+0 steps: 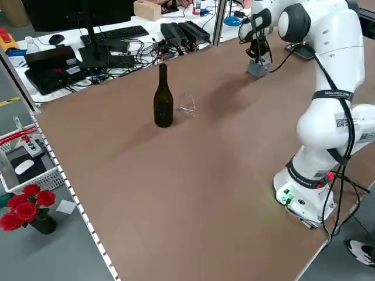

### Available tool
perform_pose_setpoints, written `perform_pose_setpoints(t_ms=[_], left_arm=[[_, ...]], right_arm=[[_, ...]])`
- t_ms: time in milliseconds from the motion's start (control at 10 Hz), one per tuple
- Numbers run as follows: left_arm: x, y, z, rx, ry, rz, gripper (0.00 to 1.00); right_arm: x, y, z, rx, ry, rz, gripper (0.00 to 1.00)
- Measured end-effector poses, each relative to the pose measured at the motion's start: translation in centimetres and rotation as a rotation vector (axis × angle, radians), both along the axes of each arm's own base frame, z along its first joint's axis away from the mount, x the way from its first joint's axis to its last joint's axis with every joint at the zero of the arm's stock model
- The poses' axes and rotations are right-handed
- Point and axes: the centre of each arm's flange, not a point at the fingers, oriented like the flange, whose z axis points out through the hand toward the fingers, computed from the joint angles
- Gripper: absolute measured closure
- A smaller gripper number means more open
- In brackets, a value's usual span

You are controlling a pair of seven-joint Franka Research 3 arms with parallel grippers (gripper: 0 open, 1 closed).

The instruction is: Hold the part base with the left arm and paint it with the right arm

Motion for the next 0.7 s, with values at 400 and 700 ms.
perform_pose_setpoints(t_ms=[400, 700], left_arm=[[0.0, 0.0, 0.0, 0.0, 0.0, 0.0, 0.95], [0.0, 0.0, 0.0, 0.0, 0.0, 0.0, 0.95]], right_arm=[[2.3, 2.2, -3.0, 0.287, -0.172, 0.154, 0.96], [4.2, 2.4, -7.8, 0.539, -0.446, 0.32, 0.96]])
